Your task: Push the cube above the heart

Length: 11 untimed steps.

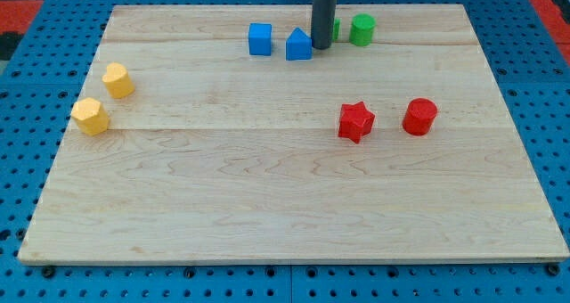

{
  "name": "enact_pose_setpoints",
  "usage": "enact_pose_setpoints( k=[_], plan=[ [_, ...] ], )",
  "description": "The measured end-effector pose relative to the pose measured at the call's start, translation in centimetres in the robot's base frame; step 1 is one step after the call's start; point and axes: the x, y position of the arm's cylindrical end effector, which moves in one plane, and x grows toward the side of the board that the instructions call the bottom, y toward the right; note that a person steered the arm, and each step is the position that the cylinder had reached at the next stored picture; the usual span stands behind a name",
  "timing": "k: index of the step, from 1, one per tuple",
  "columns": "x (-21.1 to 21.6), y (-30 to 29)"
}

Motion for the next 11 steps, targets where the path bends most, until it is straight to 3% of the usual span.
enact_pose_setpoints(
  k=[2, 4, 5, 6, 7, 8, 9, 11],
  plan=[
    [-0.5, -18.0],
    [-3.2, -14.2],
    [-3.7, -20.4],
    [-7.1, -25.4],
    [-8.3, -22.5],
    [-8.1, -29.0],
    [-5.5, -29.7],
    [-0.1, -25.5]
  ],
)
